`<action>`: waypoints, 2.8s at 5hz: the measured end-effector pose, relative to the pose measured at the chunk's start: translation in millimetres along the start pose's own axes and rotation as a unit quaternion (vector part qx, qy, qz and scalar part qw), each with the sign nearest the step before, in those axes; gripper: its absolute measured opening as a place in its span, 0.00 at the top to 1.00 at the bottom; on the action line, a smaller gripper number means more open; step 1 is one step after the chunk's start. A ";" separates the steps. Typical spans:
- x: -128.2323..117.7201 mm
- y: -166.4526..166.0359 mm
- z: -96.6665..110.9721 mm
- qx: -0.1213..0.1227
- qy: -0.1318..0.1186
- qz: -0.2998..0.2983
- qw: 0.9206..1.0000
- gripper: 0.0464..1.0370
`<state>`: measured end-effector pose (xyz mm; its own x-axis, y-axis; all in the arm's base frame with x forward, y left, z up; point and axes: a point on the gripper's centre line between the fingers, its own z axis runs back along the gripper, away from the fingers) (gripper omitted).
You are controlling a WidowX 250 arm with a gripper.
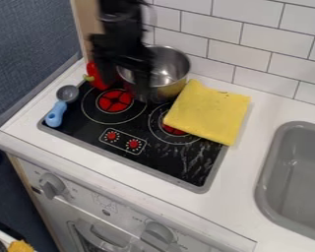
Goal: Moved the blue silver spoon from left side to right side of the induction stove
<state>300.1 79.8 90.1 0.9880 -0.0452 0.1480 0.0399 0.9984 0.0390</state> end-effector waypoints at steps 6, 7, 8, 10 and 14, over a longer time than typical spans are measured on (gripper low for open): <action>-20.9 115.2 -57.5 0.052 0.028 0.167 0.984 0.04; -20.4 114.9 -57.5 0.053 0.026 0.175 0.983 0.09; -21.5 114.3 -62.1 0.052 0.031 0.189 0.980 0.21; -29.6 101.7 -71.8 0.026 0.037 0.190 0.981 0.04; -37.7 95.7 -77.0 0.034 0.057 0.199 0.978 0.66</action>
<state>278.2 179.6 12.1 0.9334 0.3549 0.0530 -0.3580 0.9313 0.0673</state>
